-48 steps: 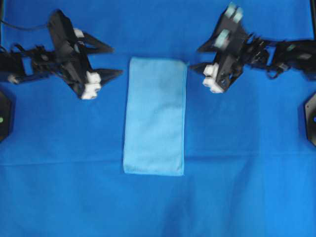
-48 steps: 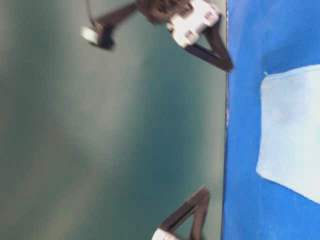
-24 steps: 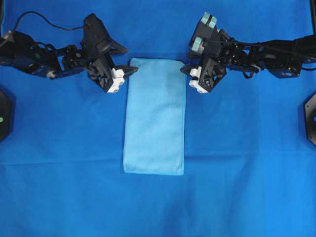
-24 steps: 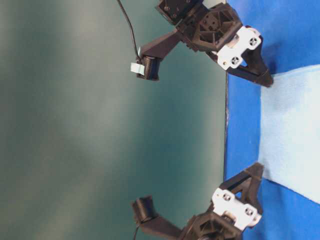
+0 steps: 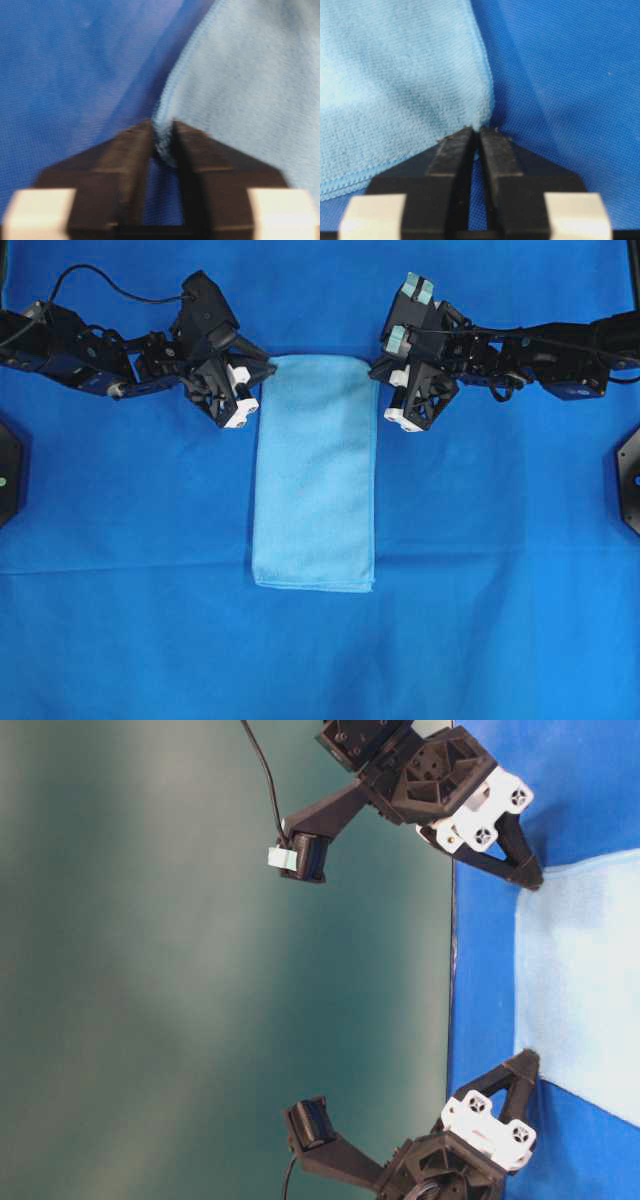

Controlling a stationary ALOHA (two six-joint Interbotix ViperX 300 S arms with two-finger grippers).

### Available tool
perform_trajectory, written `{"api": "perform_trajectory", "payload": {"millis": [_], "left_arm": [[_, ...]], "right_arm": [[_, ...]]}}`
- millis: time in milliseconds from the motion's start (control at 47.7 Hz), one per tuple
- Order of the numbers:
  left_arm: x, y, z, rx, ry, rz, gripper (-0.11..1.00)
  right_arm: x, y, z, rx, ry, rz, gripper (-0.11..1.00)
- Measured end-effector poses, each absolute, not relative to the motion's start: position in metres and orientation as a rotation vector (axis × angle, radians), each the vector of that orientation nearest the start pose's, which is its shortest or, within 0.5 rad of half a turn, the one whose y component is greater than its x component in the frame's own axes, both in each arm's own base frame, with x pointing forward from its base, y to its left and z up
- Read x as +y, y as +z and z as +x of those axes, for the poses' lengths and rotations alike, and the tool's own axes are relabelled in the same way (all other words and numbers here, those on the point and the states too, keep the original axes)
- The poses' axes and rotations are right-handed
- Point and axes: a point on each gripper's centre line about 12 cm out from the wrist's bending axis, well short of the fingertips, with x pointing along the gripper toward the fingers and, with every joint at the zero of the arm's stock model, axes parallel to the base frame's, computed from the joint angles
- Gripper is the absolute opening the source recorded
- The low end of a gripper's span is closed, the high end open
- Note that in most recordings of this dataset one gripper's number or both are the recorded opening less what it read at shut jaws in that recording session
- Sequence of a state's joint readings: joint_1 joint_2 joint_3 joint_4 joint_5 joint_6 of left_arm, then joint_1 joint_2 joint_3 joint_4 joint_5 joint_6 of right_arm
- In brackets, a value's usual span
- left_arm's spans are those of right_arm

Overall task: Fold a vertical towel.
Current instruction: 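Move both grippers to the towel's top corners and pinch them, then lift the top corners with both grippers and fold them down toward the bottom edge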

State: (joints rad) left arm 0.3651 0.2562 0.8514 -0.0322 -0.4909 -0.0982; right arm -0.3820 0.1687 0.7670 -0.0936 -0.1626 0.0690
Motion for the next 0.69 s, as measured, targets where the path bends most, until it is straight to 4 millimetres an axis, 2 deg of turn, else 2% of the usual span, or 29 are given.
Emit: {"api": "perform_trajectory", "payload": {"millis": [398,545,692], "left_arm": [[0.13,0.066,0.338,0.612,0.402,-0.228,0.04],[0.134,0.079,0.339,0.582,0.406,-0.209,0.04],[0.147,0.089,0.339,0.559,0.424,-0.167,0.04]], "right_arm": [[-0.138,0.09,0.343,0.756,-0.351,0.147,0.03],[-0.144,0.099,0.34,0.734,-0.371,0.151,0.03],[-0.159,0.105,0.335,0.715,-0.411,0.161,0.03]]}}
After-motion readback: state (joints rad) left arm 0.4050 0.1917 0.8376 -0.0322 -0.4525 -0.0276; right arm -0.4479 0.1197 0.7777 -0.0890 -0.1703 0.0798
